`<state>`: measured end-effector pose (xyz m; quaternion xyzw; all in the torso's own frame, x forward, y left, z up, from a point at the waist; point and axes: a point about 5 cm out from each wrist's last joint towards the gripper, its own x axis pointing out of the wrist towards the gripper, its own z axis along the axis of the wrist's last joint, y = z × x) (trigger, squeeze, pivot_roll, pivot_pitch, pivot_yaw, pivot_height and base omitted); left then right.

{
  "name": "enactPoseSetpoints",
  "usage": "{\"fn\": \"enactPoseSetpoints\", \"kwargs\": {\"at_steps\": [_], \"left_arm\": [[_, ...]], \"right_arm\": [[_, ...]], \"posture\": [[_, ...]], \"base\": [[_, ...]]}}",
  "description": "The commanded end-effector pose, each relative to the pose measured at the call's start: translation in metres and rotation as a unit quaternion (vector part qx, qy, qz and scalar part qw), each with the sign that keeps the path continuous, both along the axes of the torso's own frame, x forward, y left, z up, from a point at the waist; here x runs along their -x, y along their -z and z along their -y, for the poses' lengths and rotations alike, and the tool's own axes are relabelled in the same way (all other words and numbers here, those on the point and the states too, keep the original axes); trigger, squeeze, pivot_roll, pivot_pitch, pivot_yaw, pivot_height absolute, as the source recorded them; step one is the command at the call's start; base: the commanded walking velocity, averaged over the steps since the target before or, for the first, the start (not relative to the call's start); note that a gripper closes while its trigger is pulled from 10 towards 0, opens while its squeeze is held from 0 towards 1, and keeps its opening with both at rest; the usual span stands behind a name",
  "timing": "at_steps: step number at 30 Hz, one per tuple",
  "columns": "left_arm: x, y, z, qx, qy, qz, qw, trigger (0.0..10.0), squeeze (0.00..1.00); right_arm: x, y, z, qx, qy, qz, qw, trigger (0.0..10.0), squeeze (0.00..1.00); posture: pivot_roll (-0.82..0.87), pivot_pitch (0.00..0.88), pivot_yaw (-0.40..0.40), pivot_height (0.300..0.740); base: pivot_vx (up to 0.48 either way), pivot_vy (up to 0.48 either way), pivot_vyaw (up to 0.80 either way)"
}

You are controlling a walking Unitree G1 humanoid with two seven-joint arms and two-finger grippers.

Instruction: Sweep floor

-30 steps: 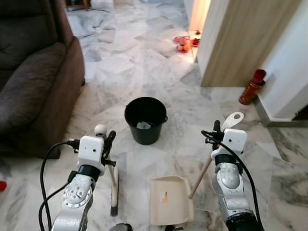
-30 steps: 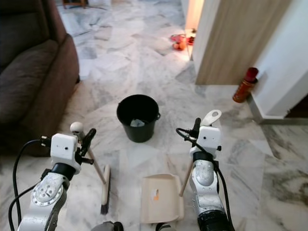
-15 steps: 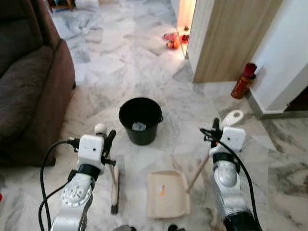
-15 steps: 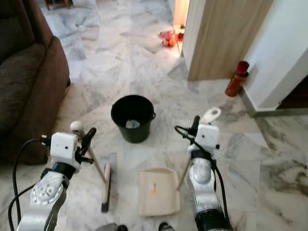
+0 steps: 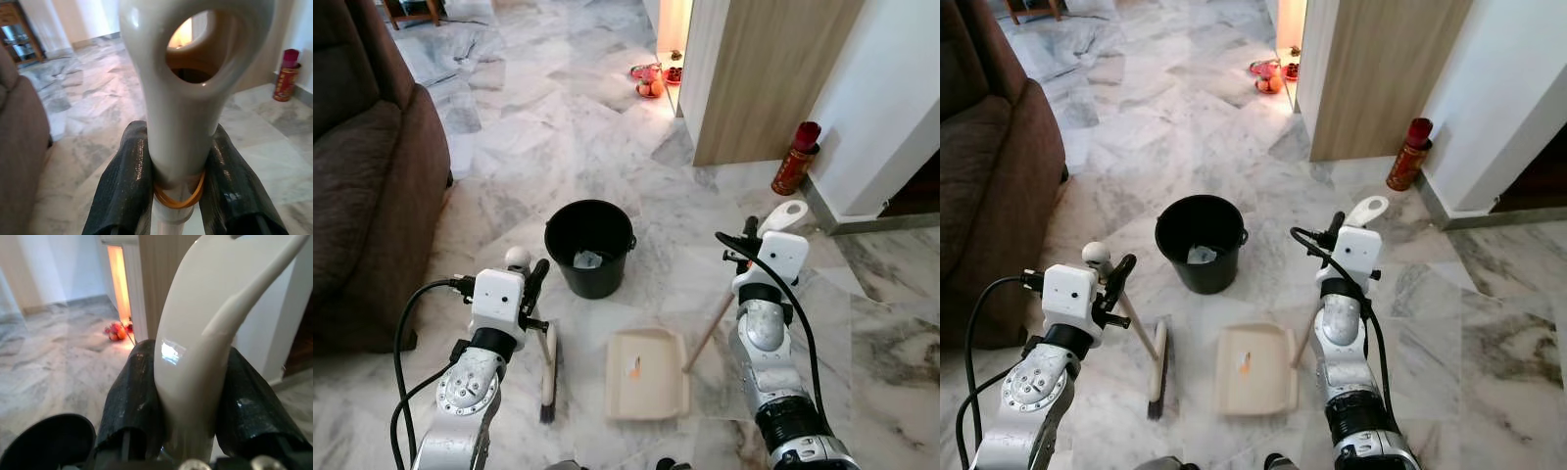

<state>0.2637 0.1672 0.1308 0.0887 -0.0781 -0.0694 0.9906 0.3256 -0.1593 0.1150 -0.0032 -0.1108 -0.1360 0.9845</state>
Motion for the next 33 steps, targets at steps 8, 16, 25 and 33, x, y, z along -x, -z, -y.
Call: {"fn": "enactPoseSetpoints", "kwargs": {"at_steps": [8,16,25,33], "left_arm": [[0.001,-0.002,-0.003,-0.009,0.001,0.008,1.000,10.0,0.00],[-0.003,-0.003,0.000,-0.007,0.007,0.010,1.000,10.0,0.00],[0.000,-0.003,0.000,-0.006,0.007,0.010,1.000,10.0,0.00],[-0.004,-0.003,-0.001,-0.010,0.009,0.008,1.000,10.0,0.00]], "right_arm": [[0.039,0.022,0.014,0.022,0.015,-0.014,1.000,10.0,0.00],[0.001,0.007,-0.002,0.008,0.006,-0.015,1.000,10.0,0.00],[0.023,0.016,0.011,0.003,0.028,-0.019,0.999,10.0,0.00],[0.034,0.013,0.019,0.010,0.032,-0.008,0.999,10.0,0.00]], "posture": [[0.12,0.145,0.026,0.740],[0.10,0.137,0.034,0.740],[0.11,0.146,0.031,0.740],[0.09,0.147,0.039,0.740]], "base": [[0.000,0.000,-0.75],[0.000,0.000,-0.75],[0.000,0.000,-0.72],[0.000,0.000,-0.69]]}}
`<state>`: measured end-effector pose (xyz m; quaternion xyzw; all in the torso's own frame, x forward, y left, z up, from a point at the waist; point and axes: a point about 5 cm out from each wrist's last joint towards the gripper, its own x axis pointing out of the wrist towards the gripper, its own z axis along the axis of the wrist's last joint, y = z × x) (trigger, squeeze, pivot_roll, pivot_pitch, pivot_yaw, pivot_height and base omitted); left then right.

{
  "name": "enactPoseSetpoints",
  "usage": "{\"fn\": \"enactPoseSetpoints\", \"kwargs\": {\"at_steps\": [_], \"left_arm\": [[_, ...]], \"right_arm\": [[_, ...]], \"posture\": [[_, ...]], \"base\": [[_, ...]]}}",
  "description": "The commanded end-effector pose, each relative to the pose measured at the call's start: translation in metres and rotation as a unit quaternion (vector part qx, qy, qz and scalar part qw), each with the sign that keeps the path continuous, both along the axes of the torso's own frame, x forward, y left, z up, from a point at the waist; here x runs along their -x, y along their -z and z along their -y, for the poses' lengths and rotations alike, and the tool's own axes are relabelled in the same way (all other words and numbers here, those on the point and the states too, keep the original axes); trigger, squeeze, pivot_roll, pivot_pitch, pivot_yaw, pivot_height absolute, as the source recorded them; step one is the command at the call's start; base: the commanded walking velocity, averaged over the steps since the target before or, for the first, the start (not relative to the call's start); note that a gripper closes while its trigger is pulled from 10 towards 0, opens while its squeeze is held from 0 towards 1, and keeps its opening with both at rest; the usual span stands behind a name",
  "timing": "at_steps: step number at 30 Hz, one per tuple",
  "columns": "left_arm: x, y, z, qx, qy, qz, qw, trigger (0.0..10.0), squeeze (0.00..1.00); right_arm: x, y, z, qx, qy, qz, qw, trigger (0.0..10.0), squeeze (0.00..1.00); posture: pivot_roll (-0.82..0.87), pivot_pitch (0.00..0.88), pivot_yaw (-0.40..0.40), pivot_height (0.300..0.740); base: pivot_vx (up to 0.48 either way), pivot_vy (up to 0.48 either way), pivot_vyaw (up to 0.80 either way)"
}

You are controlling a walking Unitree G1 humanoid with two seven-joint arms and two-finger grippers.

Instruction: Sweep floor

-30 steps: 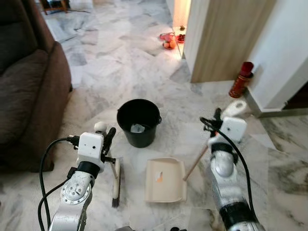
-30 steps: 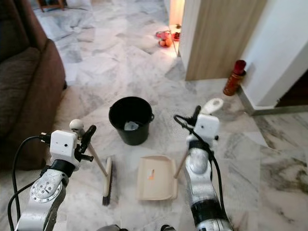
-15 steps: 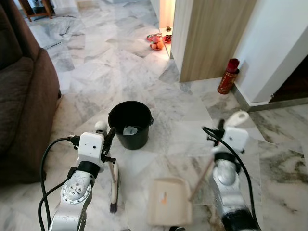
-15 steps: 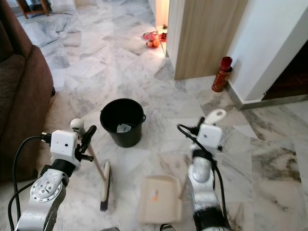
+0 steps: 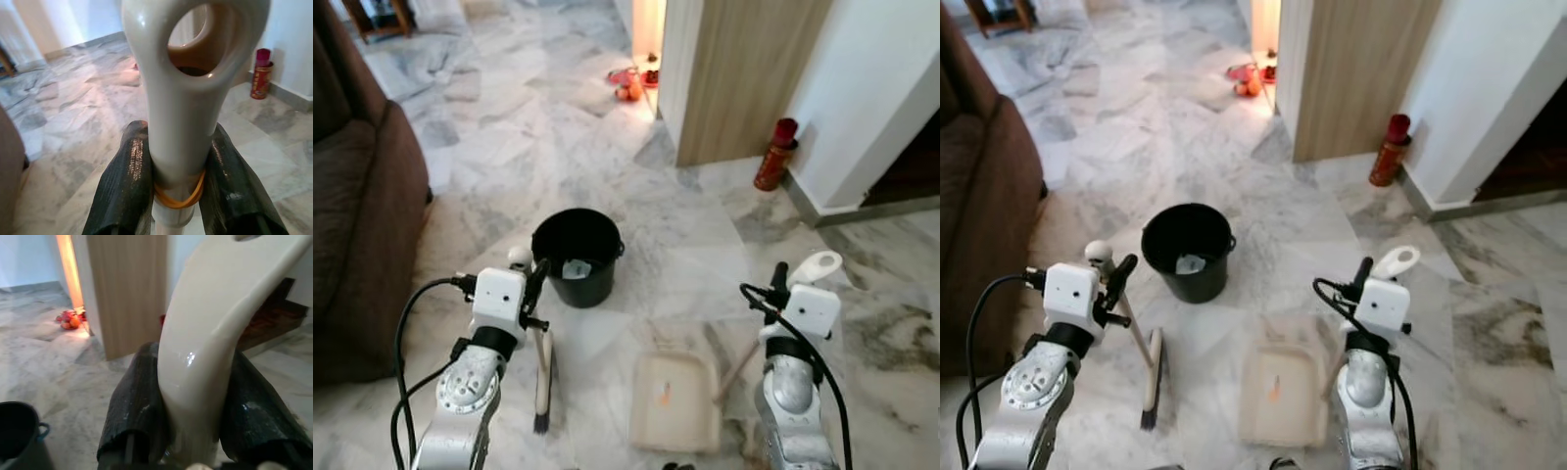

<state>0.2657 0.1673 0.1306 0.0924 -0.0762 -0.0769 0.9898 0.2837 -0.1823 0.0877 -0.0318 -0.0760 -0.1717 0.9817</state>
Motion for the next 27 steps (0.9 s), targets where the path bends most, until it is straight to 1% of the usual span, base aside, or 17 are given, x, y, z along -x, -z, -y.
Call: {"fn": "enactPoseSetpoints", "kwargs": {"at_steps": [1,3,4,5,9,12,21,27], "left_arm": [[-0.002,-0.004,0.000,-0.006,0.003,0.011,1.000,10.0,0.00],[-0.004,-0.005,0.001,-0.006,0.003,0.013,1.000,10.0,0.00],[-0.005,-0.006,0.001,-0.007,0.003,0.015,1.000,10.0,0.00],[-0.005,-0.006,0.001,-0.008,0.004,0.016,1.000,10.0,0.00],[-0.005,-0.006,0.000,-0.015,0.001,0.016,1.000,10.0,0.00],[-0.005,-0.004,0.002,-0.018,0.002,0.016,1.000,10.0,0.00],[-0.007,-0.005,0.002,-0.020,0.000,0.019,1.000,10.0,0.00],[-0.006,-0.004,0.003,-0.017,-0.002,0.019,1.000,10.0,0.00]], "right_arm": [[-0.012,-0.015,-0.006,-0.014,-0.013,0.031,0.999,10.0,0.00],[-0.017,-0.019,-0.010,-0.023,-0.026,0.034,0.999,10.0,0.00],[-0.023,-0.022,-0.014,-0.030,-0.035,0.039,0.998,10.0,0.00],[-0.024,-0.023,-0.015,-0.035,-0.038,0.039,0.998,10.0,0.00],[-0.026,-0.026,-0.018,-0.038,-0.053,0.040,0.997,10.0,0.00],[-0.028,-0.026,-0.020,-0.040,-0.064,0.034,0.997,10.0,0.00],[-0.033,-0.026,-0.017,-0.045,-0.071,0.032,0.996,10.0,0.00],[-0.034,-0.027,-0.017,-0.038,-0.078,0.031,0.996,10.0,0.00]], "posture": [[0.10,0.144,0.039,0.740],[0.10,0.140,0.037,0.740],[0.10,0.140,0.036,0.740],[0.10,0.140,0.035,0.740],[0.10,0.139,0.033,0.740],[0.10,0.139,0.033,0.740],[0.10,0.137,0.027,0.740],[0.10,0.135,0.021,0.740]], "base": [[0.000,0.000,-0.65],[0.000,0.000,-0.60],[0.000,0.000,0.00],[0.000,0.000,0.00],[0.000,0.000,0.00],[0.000,-0.401,0.00],[0.000,-0.441,-0.79],[0.000,-0.448,-0.79]]}}
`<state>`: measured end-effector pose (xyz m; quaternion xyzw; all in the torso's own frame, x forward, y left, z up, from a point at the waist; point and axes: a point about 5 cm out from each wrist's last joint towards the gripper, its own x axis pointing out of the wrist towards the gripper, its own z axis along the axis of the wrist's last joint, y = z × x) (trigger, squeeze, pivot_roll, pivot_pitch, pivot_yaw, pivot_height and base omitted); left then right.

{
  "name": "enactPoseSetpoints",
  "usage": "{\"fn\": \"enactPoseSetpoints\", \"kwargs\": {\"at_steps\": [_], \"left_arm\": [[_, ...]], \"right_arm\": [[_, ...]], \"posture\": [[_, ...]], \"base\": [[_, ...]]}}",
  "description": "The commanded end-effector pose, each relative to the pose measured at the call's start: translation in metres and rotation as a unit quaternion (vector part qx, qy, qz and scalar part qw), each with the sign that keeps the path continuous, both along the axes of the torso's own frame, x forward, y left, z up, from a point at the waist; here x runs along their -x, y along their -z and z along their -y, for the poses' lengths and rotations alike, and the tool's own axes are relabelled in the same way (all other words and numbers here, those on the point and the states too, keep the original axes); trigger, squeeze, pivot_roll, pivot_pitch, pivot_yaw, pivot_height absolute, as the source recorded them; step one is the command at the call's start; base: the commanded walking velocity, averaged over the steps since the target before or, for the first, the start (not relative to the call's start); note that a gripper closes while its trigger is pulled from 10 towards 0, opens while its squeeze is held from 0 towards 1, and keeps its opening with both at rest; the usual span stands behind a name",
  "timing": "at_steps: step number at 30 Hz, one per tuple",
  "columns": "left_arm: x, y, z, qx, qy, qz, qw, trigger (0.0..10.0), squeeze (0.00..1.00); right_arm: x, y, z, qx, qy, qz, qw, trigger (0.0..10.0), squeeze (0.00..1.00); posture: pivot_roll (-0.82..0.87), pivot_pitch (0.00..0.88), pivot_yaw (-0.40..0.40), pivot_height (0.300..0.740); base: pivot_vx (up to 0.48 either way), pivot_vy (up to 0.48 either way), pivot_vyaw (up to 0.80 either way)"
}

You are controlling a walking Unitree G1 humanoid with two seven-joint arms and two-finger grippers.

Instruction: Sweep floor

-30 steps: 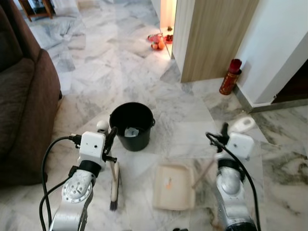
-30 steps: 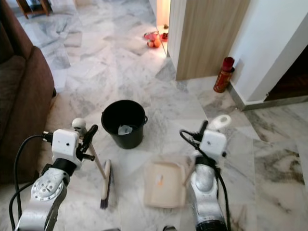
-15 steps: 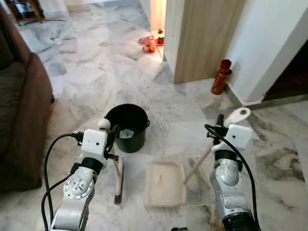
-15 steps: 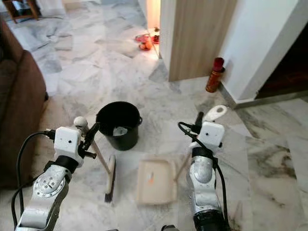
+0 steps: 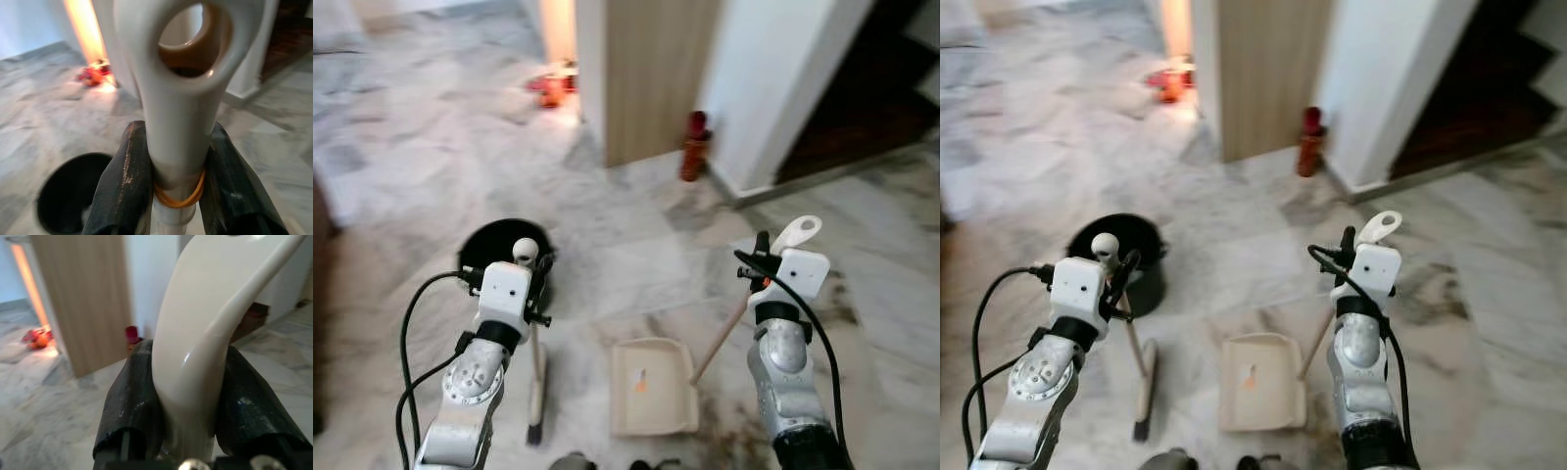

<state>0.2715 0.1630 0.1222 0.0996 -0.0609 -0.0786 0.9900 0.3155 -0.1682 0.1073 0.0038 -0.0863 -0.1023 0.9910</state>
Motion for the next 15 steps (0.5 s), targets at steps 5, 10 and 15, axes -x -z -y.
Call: {"fn": "enactPoseSetpoints", "kwargs": {"at_steps": [5,10,15], "left_arm": [[0.0000,-0.0117,0.0004,-0.008,0.000,0.034,0.999,10.0,0.00],[-0.0001,-0.0110,0.0005,-0.010,0.002,0.034,0.999,10.0,0.00],[-0.0001,-0.0108,0.0004,-0.009,0.002,0.035,0.999,10.0,0.00]], "right_arm": [[-0.0033,-0.0060,-0.0033,-0.009,-0.005,0.015,1.000,10.0,0.00],[-0.0036,-0.0056,-0.0053,-0.005,-0.010,0.014,1.000,10.0,0.00],[-0.0037,-0.0048,-0.0067,-0.004,-0.014,0.013,1.000,10.0,0.00]], "posture": [[0.10,0.133,0.019,0.740],[0.10,0.126,0.017,0.740],[0.10,0.120,0.016,0.740]], "base": [[0.000,-0.271,-0.79],[0.000,0.000,-0.79],[0.000,0.000,-0.80]]}}
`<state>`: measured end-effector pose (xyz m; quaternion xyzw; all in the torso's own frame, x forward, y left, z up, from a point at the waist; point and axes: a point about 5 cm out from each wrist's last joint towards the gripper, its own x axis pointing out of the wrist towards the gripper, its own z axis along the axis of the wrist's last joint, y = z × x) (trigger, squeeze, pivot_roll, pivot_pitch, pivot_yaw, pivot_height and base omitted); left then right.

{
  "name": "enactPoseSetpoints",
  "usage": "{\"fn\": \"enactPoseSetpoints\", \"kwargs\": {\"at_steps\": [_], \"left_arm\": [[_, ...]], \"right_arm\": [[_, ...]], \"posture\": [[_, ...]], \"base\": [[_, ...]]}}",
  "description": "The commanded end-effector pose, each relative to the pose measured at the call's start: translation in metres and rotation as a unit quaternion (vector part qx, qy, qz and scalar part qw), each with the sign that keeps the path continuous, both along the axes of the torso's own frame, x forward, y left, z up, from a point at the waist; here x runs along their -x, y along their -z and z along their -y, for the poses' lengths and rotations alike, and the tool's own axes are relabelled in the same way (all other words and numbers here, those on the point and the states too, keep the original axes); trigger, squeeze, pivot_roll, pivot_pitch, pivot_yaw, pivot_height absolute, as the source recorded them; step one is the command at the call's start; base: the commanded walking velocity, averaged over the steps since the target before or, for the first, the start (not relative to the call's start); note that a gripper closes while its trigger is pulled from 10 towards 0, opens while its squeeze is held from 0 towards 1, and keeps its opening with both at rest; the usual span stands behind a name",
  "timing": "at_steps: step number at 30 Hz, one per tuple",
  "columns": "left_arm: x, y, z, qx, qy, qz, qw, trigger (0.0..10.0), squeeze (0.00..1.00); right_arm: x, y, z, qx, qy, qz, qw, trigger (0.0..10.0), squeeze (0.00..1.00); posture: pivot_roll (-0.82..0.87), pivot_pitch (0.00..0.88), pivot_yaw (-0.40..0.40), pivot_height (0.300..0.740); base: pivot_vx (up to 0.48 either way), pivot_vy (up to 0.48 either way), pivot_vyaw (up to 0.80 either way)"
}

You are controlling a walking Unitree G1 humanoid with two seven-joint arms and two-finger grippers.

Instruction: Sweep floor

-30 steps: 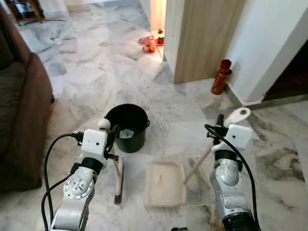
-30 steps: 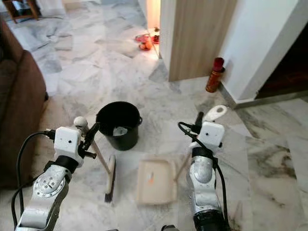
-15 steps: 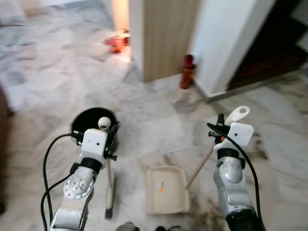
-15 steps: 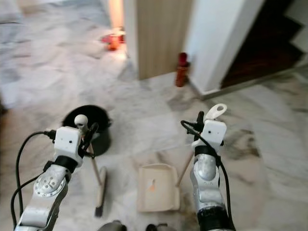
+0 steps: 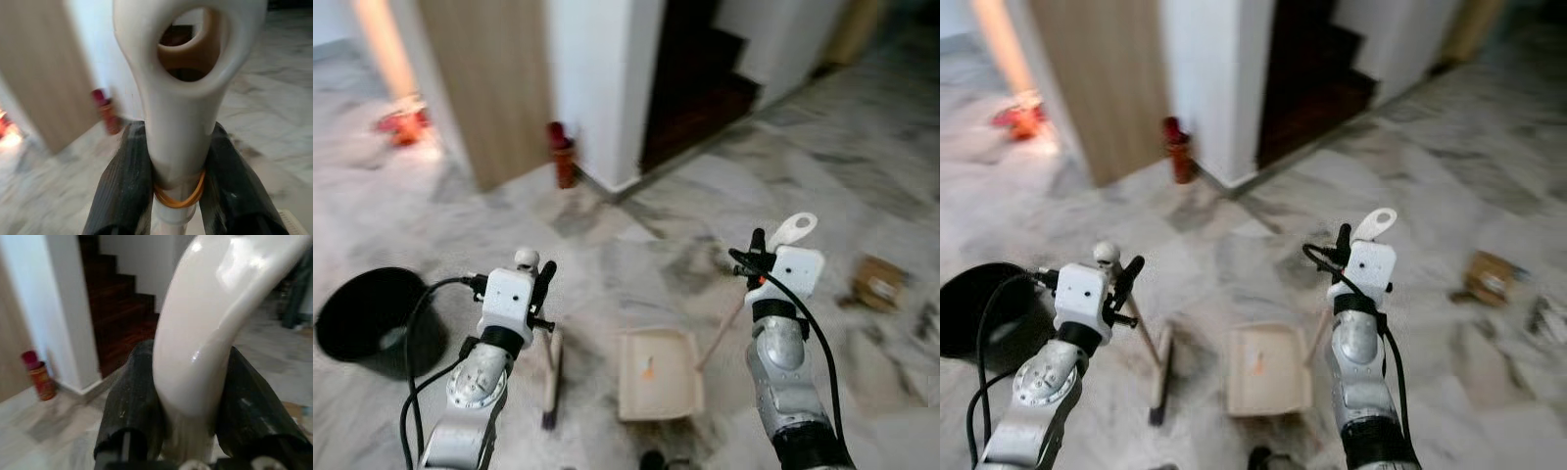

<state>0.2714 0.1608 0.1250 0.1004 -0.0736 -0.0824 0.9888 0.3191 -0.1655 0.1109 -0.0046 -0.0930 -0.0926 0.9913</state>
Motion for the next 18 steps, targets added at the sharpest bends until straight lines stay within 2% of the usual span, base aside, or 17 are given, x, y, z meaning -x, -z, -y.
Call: {"fn": "enactPoseSetpoints", "kwargs": {"at_steps": [1,18], "left_arm": [[-0.0001,-0.0080,-0.0017,-0.008,-0.003,0.023,1.000,10.0,0.00],[0.0000,-0.0072,0.0008,-0.003,-0.001,0.022,1.000,10.0,0.00]], "right_arm": [[-0.0001,-0.0009,-0.0047,-0.012,-0.007,0.007,1.000,10.0,0.00],[-0.0006,-0.0020,-0.0036,-0.003,-0.010,0.008,1.000,10.0,0.00]], "posture": [[0.10,0.118,0.015,0.740],[0.09,0.126,0.010,0.740]], "base": [[0.000,0.000,-0.79],[0.000,0.000,-0.79]]}}
